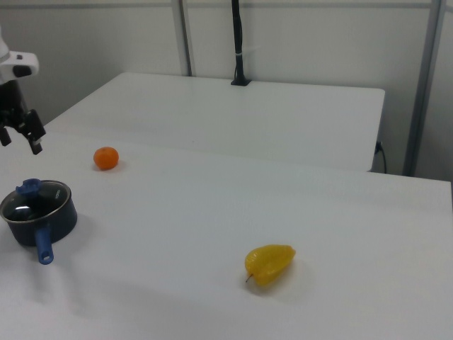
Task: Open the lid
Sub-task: 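Lower the open gripper over the blue knob of the glass lid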
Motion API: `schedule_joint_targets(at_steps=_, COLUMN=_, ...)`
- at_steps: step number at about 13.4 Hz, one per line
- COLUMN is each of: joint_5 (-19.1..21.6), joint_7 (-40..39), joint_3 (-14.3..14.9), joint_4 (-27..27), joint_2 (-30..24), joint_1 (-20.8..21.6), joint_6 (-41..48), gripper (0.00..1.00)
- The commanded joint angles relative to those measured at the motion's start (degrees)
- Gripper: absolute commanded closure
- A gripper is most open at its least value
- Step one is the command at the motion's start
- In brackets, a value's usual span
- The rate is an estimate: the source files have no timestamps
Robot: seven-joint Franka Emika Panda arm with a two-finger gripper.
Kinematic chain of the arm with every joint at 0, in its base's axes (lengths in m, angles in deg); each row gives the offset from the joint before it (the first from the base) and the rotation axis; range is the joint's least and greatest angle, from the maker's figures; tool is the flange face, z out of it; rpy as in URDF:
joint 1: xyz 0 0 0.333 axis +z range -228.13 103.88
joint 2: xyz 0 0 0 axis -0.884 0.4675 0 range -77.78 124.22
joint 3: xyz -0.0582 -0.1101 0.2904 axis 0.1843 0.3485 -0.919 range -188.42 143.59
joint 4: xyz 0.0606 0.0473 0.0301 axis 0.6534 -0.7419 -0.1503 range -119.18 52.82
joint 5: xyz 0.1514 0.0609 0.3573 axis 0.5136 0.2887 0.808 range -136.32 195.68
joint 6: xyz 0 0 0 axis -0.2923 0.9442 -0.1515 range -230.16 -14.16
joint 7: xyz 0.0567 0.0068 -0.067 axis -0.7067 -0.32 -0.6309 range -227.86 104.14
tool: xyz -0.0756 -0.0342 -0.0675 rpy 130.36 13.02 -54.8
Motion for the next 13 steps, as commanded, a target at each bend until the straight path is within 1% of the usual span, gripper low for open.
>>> schedule_joint_targets(at_steps=1, joint_5=-2.36, joint_7=3.31, joint_3=0.56, joint_4=-7.90, joint_2=-1.93, joint_1=4.11, joint_6=-8.14, gripper=0.00)
schedule_joint_targets(at_steps=3, joint_5=-5.00, joint_7=3.93, joint_3=0.47, joint_4=-11.95, joint_2=-1.93, joint_1=5.52, joint_6=-14.20, gripper=0.00)
schedule_joint_targets(at_steps=5, joint_5=-5.88, joint_7=4.02, joint_3=0.47, joint_4=-14.42, joint_2=-1.58, joint_1=5.79, joint_6=-18.34, gripper=0.00)
schedule_joint_targets(at_steps=9, joint_5=-6.85, joint_7=4.97, joint_3=0.47, joint_4=-15.48, joint_2=1.05, joint_1=5.70, joint_6=-24.49, gripper=0.00)
schedule_joint_targets(at_steps=13, joint_5=-7.91, joint_7=6.21, joint_3=0.47, joint_4=-15.39, joint_2=3.51, joint_1=6.14, joint_6=-26.35, gripper=0.00)
